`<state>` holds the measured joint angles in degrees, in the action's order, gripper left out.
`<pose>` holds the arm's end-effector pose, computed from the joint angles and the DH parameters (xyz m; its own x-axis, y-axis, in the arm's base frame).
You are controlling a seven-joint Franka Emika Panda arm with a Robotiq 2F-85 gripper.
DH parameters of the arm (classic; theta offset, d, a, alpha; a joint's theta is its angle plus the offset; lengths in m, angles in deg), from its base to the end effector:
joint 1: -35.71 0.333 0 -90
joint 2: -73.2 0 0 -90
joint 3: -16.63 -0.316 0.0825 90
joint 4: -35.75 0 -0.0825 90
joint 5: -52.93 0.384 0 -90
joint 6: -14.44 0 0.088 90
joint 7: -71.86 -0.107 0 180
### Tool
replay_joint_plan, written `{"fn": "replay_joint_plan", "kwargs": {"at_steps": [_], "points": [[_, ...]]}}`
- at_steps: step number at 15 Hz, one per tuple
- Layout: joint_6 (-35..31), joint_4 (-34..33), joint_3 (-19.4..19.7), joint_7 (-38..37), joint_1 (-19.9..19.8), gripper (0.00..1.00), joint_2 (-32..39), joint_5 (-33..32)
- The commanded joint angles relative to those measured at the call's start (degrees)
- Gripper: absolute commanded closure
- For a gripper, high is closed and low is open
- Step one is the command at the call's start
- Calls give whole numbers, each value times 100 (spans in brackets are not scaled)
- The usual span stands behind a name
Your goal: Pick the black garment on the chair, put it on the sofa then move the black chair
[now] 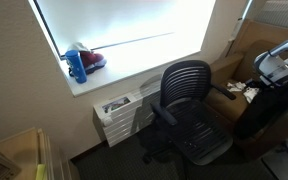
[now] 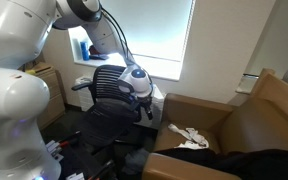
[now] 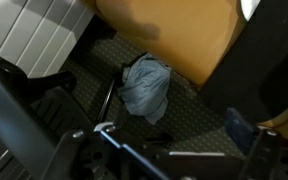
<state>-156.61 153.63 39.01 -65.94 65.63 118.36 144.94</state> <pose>0.5356 -0.0149 0.0883 -0.7950 0.5252 -0.3035 0.4991 0.8507 0.1648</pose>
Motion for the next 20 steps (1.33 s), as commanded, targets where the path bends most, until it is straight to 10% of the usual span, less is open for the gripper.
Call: {"fn": "replay_joint_plan", "kwargs": {"at_steps": [1, 2, 3, 12, 13, 20], "points": [[-24, 0, 0, -31, 55, 0, 62, -21], [-499, -51, -818, 88, -767, 0, -115, -303], [176, 59, -103, -47, -110, 0, 78, -350], [1340, 116, 305, -33, 360, 0, -70, -3126], [846, 95, -296, -274, -206, 0, -268, -3622], [612, 27, -1099, -334, -930, 0, -366, -4278]]}}
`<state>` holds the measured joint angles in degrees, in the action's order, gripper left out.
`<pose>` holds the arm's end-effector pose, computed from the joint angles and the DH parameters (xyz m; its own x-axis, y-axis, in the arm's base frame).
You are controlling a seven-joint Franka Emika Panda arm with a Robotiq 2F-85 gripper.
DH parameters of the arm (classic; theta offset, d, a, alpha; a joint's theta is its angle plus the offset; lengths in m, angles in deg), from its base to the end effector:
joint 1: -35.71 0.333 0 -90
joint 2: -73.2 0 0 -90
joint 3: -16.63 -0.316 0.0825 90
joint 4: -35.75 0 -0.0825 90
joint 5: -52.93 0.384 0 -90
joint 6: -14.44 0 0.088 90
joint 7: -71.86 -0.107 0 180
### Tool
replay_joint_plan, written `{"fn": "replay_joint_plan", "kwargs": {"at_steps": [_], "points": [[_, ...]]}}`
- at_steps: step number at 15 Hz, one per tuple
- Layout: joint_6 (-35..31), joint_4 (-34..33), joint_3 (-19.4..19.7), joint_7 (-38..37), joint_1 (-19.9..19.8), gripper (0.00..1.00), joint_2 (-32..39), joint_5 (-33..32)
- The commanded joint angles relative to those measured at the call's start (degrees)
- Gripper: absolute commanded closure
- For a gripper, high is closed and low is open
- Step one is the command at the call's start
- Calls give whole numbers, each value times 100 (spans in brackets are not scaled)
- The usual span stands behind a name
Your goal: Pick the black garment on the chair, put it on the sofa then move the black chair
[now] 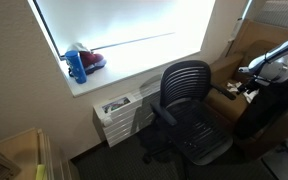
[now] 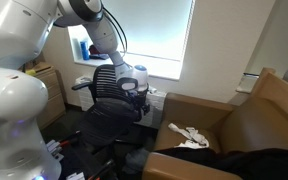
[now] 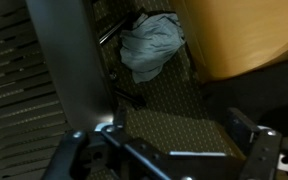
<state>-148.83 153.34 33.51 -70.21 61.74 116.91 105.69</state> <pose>0.5635 0.0394 0.0825 -0.9877 -0.0314 -0.1535 -0.0416 0.9971 0.0640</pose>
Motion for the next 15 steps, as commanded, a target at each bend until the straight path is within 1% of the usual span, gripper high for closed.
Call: {"fn": "replay_joint_plan", "kwargs": {"at_steps": [1, 3, 5, 6, 8, 10, 11, 13, 15], "points": [[-212, 71, -637, 72, -607, 0, -215, -522], [-318, 68, -770, 111, -730, 0, -182, -868], [-416, 110, -775, 137, -729, 0, -184, -1334], [-562, 140, -838, 177, -763, 0, -200, -1510], [-621, 198, -901, 242, -804, 0, -269, -1938], [-777, 258, -1258, 415, -1062, 0, -403, -2117], [-733, 292, -1448, 496, -1184, 0, -488, -2162], [-774, 309, -1933, 827, -1557, 0, -581, -2111], [-727, 213, -2316, 1046, -1882, 0, -540, -1951]]}}
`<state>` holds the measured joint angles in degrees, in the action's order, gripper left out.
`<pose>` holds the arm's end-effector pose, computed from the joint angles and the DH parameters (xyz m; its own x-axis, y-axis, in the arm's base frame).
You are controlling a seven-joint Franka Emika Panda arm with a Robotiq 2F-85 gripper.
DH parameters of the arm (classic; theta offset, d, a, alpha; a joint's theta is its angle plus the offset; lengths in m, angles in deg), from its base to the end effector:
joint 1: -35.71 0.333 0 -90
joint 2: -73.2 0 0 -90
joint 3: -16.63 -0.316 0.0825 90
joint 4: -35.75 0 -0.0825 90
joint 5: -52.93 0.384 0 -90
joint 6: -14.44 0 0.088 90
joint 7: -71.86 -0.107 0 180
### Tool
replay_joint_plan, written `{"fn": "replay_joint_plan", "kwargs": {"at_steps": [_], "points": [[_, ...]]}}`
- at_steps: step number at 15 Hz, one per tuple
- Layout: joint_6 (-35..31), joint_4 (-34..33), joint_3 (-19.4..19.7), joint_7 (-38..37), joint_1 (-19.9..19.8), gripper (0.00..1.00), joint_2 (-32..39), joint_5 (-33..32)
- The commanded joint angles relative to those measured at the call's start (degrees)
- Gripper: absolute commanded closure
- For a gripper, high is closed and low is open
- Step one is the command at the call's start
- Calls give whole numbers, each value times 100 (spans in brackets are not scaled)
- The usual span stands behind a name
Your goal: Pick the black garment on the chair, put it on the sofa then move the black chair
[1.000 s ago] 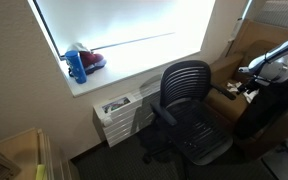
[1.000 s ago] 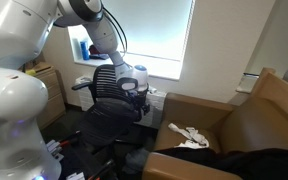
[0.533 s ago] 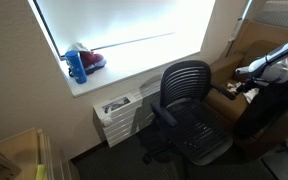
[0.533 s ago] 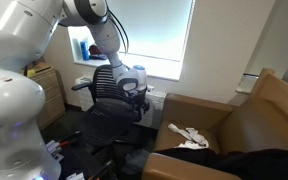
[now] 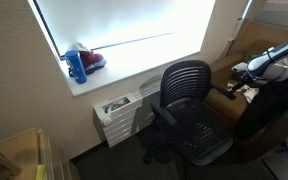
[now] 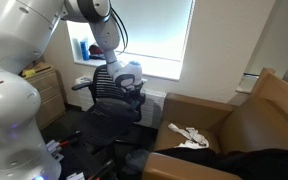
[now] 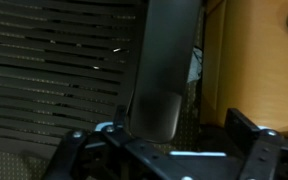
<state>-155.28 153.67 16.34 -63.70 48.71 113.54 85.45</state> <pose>0.5766 0.0990 0.1029 -0.8735 -0.4229 -0.2412 -0.4456 0.8940 0.0463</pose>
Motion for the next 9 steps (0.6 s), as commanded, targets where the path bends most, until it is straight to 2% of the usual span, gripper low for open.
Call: {"fn": "replay_joint_plan", "kwargs": {"at_steps": [1, 4, 7, 9], "points": [[0, 9, -223, 4, -198, 0, -49, -91], [11, 5, -457, 162, -430, 0, -88, -33], [-258, -273, -742, 300, -575, 0, 400, 93], [-445, -500, -770, 268, -495, 0, 784, 67]]}}
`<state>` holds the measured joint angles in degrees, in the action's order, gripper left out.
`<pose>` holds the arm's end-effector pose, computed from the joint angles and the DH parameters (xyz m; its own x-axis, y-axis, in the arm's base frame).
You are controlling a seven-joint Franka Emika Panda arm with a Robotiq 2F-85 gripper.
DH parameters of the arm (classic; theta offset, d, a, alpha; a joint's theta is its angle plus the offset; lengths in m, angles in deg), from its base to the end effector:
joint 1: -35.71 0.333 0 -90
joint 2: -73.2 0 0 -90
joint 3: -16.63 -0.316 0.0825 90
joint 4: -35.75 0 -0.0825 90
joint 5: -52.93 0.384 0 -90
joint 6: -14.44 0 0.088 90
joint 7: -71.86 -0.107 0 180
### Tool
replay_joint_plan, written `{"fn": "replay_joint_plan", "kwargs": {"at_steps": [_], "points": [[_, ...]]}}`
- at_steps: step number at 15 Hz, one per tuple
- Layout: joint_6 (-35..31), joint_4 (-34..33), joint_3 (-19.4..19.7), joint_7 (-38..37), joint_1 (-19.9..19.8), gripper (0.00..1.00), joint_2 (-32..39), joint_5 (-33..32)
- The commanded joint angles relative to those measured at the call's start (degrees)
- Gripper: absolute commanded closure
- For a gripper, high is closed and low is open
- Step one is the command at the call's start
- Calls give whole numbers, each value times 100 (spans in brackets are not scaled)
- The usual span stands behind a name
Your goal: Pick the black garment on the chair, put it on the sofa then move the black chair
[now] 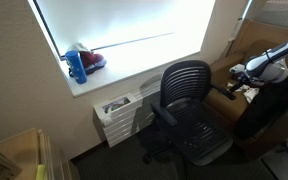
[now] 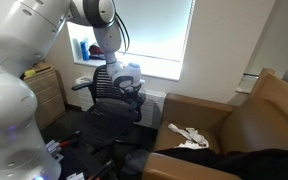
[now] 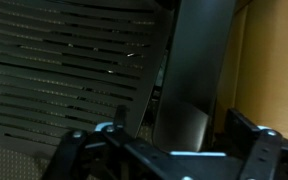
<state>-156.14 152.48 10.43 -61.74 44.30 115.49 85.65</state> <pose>0.5754 0.1143 0.0907 -0.8639 -0.4317 -0.2594 -0.4683 0.8781 0.0983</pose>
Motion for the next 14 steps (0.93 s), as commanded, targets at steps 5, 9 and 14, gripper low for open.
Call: {"fn": "replay_joint_plan", "kwargs": {"at_steps": [5, 9, 14], "points": [[-1329, -993, -275, -3, 0, 0, 1449, 50], [-1586, -1022, -268, -77, 48, 0, 1523, 38], [-1552, -958, -119, -196, 196, 34, 1384, 152]]}}
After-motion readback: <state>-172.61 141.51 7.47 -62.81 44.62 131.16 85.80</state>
